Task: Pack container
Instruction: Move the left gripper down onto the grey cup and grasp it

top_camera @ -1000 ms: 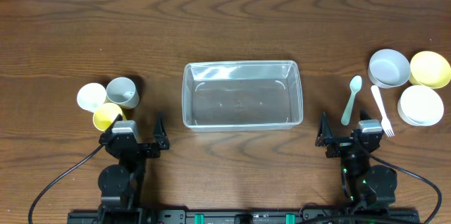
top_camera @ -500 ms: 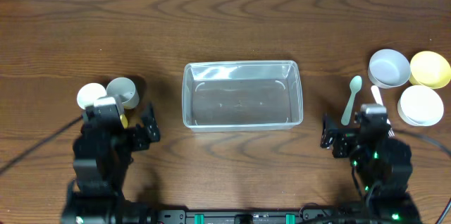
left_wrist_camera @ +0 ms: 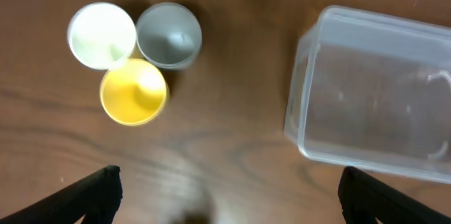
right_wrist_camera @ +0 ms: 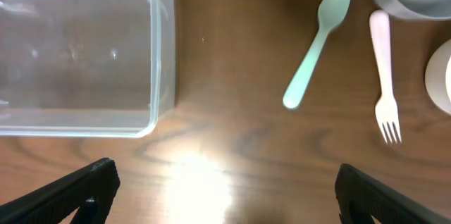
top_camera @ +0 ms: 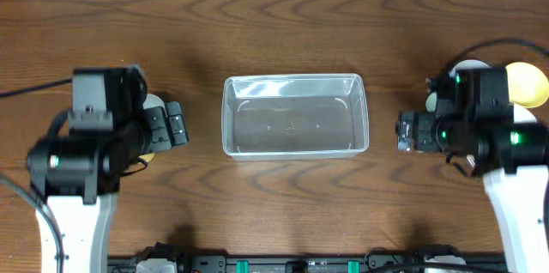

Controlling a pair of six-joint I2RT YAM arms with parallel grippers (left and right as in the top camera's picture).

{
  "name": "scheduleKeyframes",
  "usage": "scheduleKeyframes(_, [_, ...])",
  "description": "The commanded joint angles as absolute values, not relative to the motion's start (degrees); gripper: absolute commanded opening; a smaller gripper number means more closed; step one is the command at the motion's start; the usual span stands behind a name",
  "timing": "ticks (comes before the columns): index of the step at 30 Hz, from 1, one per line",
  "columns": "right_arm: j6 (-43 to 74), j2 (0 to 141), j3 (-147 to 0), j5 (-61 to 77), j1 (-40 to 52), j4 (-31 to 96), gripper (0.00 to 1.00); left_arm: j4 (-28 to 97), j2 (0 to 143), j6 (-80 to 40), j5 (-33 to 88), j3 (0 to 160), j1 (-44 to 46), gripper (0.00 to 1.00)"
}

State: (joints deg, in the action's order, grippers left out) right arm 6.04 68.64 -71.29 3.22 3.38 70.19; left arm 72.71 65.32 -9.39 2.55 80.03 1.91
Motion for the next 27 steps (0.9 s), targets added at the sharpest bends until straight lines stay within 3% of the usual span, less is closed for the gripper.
scheduleKeyframes(1, [4.25,71.64,-75.02,2.92,2.63,72.16,0.99,74.15,67.57,-9.54,3.86,81.23,1.67,0.98])
scheduleKeyframes(13, [3.27,73.63,-75.00,2.68,2.63,73.14,0.99,61.25,79.83,-11.66,-1.63,81.23,-0.82,0.98])
scheduleKeyframes(27, [2.94,73.63,-74.98,1.52,2.63,74.15,0.99,58.76,99.92,-14.06,-1.76,81.23,-5.89,0.98])
